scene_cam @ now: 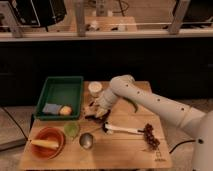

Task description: Wipe purple bowl with eraser

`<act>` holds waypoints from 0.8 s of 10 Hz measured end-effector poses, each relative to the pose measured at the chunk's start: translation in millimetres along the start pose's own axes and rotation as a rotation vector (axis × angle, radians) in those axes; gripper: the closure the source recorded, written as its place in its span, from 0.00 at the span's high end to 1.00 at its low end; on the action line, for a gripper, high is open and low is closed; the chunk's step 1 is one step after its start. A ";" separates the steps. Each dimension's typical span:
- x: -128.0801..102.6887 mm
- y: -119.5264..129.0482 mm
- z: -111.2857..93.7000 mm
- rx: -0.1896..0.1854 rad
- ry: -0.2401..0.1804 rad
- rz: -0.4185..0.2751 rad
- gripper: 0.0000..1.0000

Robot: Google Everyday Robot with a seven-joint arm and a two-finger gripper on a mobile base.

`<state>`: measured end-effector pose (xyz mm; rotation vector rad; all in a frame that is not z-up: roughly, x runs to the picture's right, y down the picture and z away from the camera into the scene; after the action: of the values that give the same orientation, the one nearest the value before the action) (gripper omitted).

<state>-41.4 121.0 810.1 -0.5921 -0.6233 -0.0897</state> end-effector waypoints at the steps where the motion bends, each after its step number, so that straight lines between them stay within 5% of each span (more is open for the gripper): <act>1: 1.3 -9.2 -1.6 -0.001 0.003 -0.004 0.00; 8: -25.4 -48.6 9.3 -0.044 0.003 -0.099 0.00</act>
<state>-79.1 83.2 825.7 -0.6035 -0.6494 -0.1977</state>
